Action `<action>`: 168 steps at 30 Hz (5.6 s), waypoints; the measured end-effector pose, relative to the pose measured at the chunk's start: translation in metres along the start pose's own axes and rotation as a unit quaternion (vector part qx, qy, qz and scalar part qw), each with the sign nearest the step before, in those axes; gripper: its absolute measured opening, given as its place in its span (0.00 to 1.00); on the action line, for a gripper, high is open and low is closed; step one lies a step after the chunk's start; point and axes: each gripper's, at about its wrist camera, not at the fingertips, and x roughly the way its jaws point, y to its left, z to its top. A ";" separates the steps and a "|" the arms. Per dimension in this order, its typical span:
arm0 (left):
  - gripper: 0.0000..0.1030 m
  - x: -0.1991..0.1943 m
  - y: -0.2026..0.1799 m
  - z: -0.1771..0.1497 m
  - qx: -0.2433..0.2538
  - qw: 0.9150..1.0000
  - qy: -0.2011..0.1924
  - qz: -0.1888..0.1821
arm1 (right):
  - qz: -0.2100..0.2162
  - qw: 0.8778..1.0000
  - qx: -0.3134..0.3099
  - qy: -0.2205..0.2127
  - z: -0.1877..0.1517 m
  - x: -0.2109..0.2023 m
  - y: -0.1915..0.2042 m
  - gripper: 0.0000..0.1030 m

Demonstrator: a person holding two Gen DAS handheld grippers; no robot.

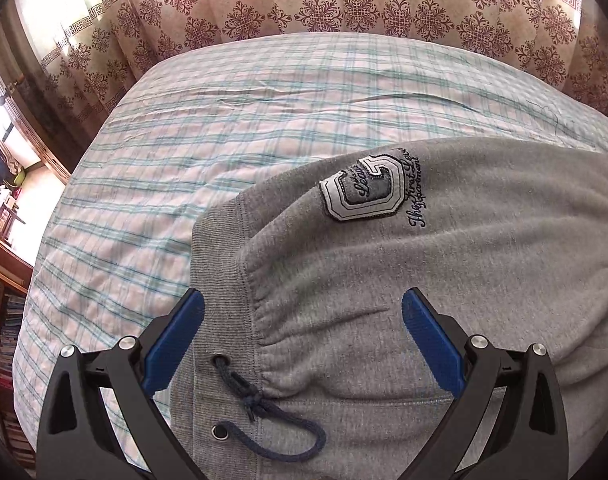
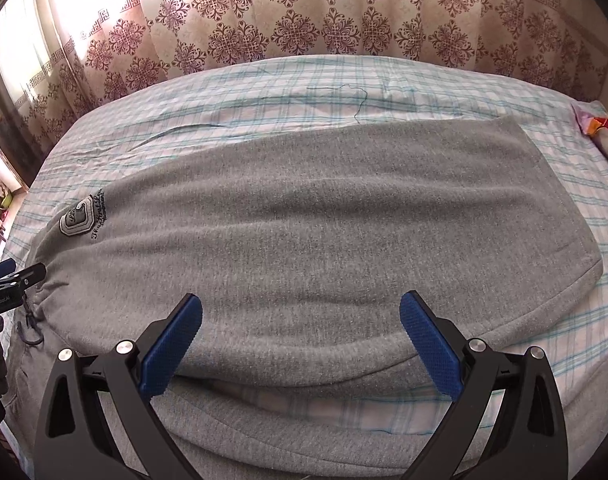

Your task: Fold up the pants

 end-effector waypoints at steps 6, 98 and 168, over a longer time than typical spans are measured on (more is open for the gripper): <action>0.97 0.012 0.000 0.009 0.010 1.000 0.002 0.008 | -0.005 1.000 -0.004 0.004 0.004 0.011 0.003 0.95; 0.21 -0.098 0.041 -0.075 0.100 0.954 -0.071 -0.274 | -0.114 0.967 0.205 0.103 0.167 0.119 -0.174 0.45; 0.21 -0.146 0.093 -0.220 0.195 0.965 -0.088 -0.151 | -0.136 0.946 0.292 0.021 -0.239 -0.209 -0.230 0.05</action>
